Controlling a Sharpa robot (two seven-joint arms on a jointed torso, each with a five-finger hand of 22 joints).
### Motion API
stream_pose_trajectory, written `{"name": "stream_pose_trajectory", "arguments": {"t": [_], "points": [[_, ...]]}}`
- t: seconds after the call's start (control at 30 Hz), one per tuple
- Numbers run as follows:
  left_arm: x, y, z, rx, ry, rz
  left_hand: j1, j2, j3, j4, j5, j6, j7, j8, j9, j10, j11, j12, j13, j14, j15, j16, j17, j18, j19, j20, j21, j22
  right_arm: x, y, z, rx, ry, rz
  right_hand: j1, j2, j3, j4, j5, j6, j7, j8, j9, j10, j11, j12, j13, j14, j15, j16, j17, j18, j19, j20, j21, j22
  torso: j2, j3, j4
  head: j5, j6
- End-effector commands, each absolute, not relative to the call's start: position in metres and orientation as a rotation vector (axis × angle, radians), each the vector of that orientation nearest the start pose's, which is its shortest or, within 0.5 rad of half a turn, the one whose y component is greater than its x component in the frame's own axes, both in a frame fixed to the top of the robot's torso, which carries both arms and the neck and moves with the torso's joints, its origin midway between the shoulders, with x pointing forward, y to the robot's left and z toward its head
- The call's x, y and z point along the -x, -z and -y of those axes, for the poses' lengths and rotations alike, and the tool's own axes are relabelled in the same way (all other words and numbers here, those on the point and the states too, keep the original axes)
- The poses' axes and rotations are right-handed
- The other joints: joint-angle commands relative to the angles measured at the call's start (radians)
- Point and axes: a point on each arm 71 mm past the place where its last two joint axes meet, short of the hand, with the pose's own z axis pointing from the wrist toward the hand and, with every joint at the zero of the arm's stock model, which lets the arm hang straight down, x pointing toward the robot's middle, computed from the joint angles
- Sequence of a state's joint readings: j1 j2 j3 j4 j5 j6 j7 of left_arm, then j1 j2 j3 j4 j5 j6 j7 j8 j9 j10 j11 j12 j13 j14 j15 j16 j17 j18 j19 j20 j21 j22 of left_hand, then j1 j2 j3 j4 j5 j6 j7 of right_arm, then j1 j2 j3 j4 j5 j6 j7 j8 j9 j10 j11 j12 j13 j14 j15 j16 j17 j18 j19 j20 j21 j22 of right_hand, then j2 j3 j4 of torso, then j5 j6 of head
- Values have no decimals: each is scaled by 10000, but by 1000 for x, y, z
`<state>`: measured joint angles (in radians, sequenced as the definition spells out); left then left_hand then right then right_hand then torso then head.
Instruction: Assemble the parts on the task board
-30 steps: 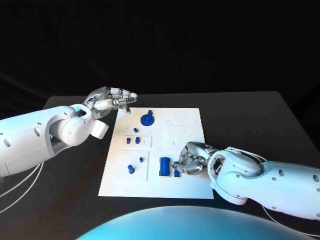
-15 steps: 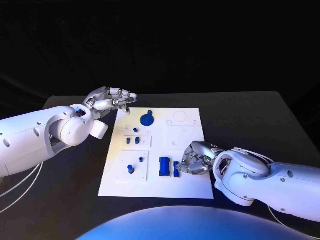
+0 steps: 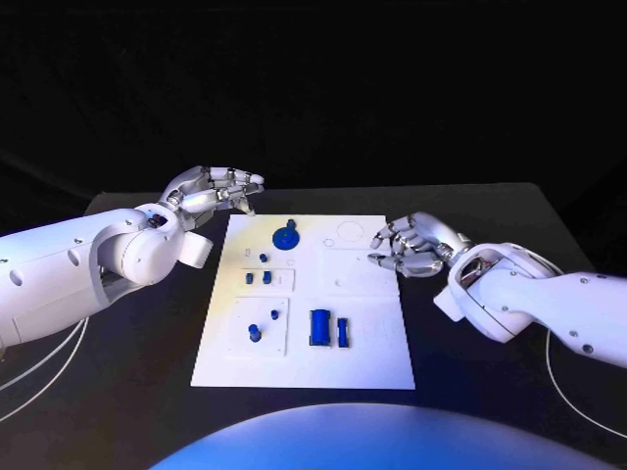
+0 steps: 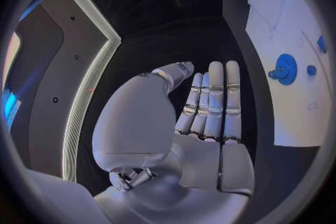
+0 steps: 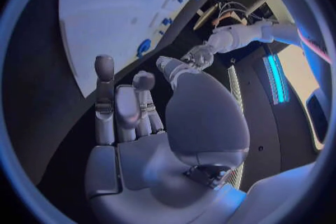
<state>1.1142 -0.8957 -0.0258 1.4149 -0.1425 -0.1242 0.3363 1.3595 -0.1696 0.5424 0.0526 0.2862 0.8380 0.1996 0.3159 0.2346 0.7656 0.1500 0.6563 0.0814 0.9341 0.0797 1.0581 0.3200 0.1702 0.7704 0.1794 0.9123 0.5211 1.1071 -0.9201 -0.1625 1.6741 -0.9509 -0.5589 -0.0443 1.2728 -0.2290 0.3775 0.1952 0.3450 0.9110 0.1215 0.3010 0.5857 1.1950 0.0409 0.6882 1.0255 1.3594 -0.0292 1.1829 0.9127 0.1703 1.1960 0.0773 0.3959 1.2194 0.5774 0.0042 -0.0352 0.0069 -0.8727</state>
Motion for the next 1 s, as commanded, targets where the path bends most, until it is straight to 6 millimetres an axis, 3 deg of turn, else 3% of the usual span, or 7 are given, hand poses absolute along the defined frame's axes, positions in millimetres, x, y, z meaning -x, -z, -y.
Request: {"name": "stream_pose_trajectory", "arguments": {"t": [0.03,0.57,0.6,0.63,0.67,0.87,1.0], "points": [[-491,221,-262,11180,14954,-14526,-67,-5,33,114,-44,-40,10,134,-8,342,-32,-31,-83,-402,59,-839,-360,107,-328,86,-642,-366,-443,243,218,-6341,-10909,-16205,375,45,295,-91,-232,-356,227,-295,-80,-895,169,-1374,-1168,-1228,185,-2415,-2672,81,-542,173,-1075,-731,-186,-71,-106,17,1],[-516,231,-268,12245,14294,-12585,-123,-287,543,502,-93,-588,64,289,-81,1739,435,-4472,-194,-1436,924,-7132,-1956,2,-1120,1106,-6138,-3804,-510,249,240,-8556,-12208,-14404,387,176,1352,-586,-1217,-347,968,-1449,-1324,-1528,1205,-5697,-7815,-3497,1486,-8807,-5792,117,-2991,1555,-3344,-5423,-530,14,-142,139,663],[-512,233,-264,11828,14402,-13767,-4155,1696,-5424,-526,-2862,-8380,-1996,-3159,-2346,-7656,-1500,-6563,-814,-9341,-797,-10581,-3200,-1702,-7704,-1794,-9123,-5211,-507,251,241,-7871,-10890,-14954,-3500,2290,-3775,-1952,-3450,-9110,-1215,-3010,-5857,-4635,-409,-6882,-10255,-6533,292,-11829,-9127,-1703,-11960,-773,-3959,-12194,-441,-38,-150,102,449],[-512,233,-263,11830,14394,-13761,-4287,1696,-5424,-526,-2862,-8380,-1996,-3159,-2346,-7656,-1500,-6563,-814,-9341,-797,-10581,-3200,-1702,-7704,-1794,-9123,-5211,-506,251,240,-7895,-10904,-14936,-3631,2290,-3775,-1952,-3450,-9110,-1215,-3010,-5857,-4759,-409,-6882,-10255,-13594,292,-11829,-9127,-1703,-11960,-773,-3959,-12194,-440,-38,-148,101,460],[-511,233,-263,11833,14380,-13748,-4597,1696,-5424,-526,-2862,-8380,-1996,-3159,-2346,-7656,-1500,-6563,-814,-9341,-797,-10581,-3200,-1702,-7704,-1794,-9123,-5211,-506,250,240,-7942,-10931,-14900,-3944,2290,-3775,-1952,-3450,-9110,-1215,-3010,-5857,-11950,-409,-6882,-10255,-13594,292,-11829,-9127,-1703,-11960,-773,-3959,-12194,-439,-38,-143,99,480],[-506,233,-252,11888,14100,-13515,-13595,1696,-5424,-526,-2862,-8380,-1996,-3159,-2346,-7656,-1500,-6563,-814,-9341,-797,-10581,-3200,-1702,-7704,-1794,-9123,-5211,-497,246,228,-8811,-11380,-14251,-12728,2290,-3775,-1952,-3450,-9110,-1215,-3010,-5857,-11950,-409,-6882,-10255,-13594,292,-11829,-9127,-1703,-11960,-773,-3959,-12194,-421,-39,-59,71,861],[-499,233,-240,11945,13760,-13242,-13595,1696,-5424,-526,-2862,-8380,-1996,-3159,-2346,-7656,-1500,-6563,-814,-9341,-797,-10581,-3200,-1702,-7704,-1794,-9123,-5211,-487,239,216,-9857,-11797,-13520,-12728,2290,-3775,-1952,-3450,-9110,-1215,-3010,-5857,-11950,-409,-6882,-10255,-13594,292,-11829,-9127,-1703,-11960,-773,-3959,-12194,-399,-40,41,37,1317]]}}
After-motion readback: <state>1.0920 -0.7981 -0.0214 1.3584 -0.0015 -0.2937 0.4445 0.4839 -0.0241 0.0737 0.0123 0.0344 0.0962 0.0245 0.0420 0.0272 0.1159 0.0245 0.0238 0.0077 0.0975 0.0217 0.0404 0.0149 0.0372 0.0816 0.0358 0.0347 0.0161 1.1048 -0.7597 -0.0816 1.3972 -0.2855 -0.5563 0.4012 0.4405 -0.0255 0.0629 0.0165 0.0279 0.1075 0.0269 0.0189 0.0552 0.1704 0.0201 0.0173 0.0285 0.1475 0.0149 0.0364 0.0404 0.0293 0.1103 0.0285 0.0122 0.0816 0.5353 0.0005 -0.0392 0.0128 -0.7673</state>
